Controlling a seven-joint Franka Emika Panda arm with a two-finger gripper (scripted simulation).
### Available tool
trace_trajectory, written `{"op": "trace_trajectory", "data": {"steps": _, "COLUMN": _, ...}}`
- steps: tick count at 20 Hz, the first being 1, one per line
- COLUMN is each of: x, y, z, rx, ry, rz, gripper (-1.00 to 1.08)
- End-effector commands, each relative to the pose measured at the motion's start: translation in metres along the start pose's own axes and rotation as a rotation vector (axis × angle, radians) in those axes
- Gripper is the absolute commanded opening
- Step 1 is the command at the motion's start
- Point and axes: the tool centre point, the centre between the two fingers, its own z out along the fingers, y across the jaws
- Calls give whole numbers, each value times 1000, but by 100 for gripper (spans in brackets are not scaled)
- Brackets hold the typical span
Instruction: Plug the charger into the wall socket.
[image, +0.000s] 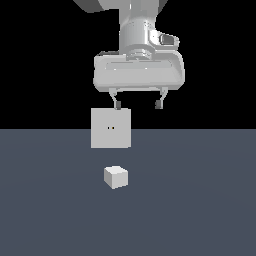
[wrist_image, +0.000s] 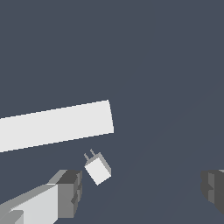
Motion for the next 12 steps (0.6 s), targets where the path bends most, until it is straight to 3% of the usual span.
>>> {"op": "trace_trajectory", "data": {"steps": 1, "x": 0, "y": 0, "z": 0, "rx": 0, "ry": 0, "rz": 0, "gripper": 100}}
{"op": "trace_trajectory", "data": {"steps": 12, "x": -6, "y": -5, "z": 7, "rx": 9, "ry": 36, "rz": -54, "gripper": 100}}
